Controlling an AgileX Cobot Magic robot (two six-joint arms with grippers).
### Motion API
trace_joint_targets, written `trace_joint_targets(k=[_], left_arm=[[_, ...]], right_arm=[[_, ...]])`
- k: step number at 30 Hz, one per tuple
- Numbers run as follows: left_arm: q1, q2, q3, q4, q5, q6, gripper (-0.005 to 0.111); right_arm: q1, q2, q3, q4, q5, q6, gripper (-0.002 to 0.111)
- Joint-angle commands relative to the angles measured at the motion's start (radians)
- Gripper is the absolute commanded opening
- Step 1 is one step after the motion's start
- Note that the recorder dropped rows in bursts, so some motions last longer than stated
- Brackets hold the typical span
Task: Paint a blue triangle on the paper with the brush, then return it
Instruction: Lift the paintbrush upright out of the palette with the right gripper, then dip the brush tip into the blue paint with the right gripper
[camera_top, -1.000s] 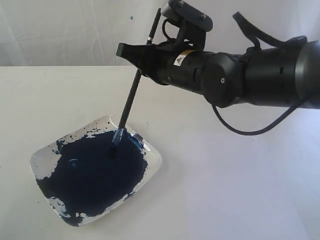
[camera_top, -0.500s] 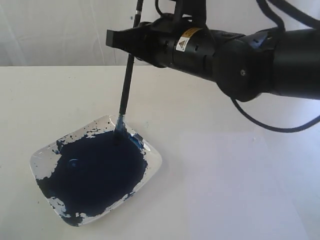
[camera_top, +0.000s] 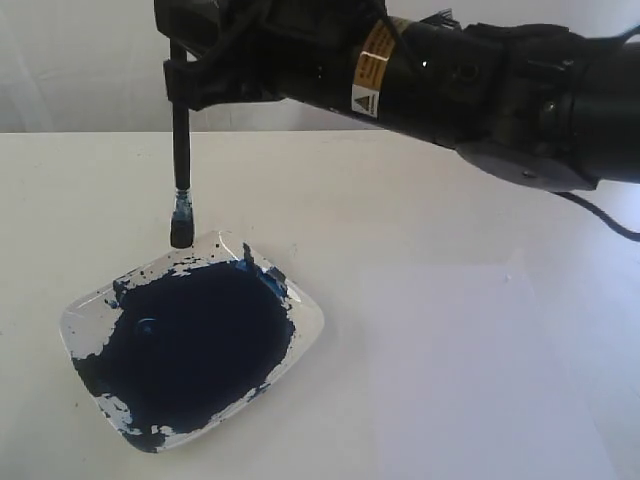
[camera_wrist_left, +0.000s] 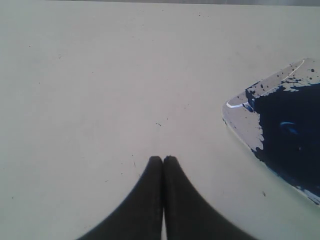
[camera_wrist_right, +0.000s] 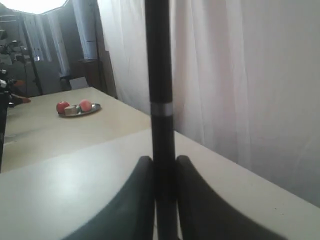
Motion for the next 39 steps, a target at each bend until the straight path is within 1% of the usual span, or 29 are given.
trace_joint_targets(k=[1, 11, 21, 24, 28, 33, 36, 39], left_arm=[[-0.007, -0.004, 0.003, -0.007, -0.003, -0.006, 0.000], [-0.007, -0.004, 0.003, -0.007, -0.003, -0.006, 0.000], [-0.007, -0.004, 0.003, -0.007, -0.003, -0.006, 0.000], [-0.007, -0.004, 0.003, -0.007, -0.003, -0.006, 0.000], [-0.007, -0.004, 0.003, -0.007, -0.003, -0.006, 0.000], [-0.007, -0.004, 0.003, -0.007, -0.003, -0.006, 0.000], [-0.007, -0.004, 0.003, -0.007, -0.003, -0.006, 0.000], [-0.007, -0.004, 0.003, -0.007, -0.003, -0.006, 0.000]], right_arm=[[-0.037, 0.044, 0.000, -0.128, -0.034, 0.122, 0.000], [-0.037, 0.208, 0.011, -0.134, -0.096, 0.114, 0.000], [-0.037, 0.279, 0.011, -0.134, -0.099, 0.112, 0.000], [-0.037, 0.281, 0.011, -0.134, -0.099, 0.112, 0.000], [-0.037, 0.276, 0.011, -0.132, -0.142, 0.112, 0.000], [-0.037, 0.215, 0.011, -0.136, -0.149, 0.118, 0.000], [-0.037, 0.154, 0.011, -0.213, -0.151, 0.154, 0.000], [-0.037, 0.141, 0.011, -0.304, -0.151, 0.217, 0.000]])
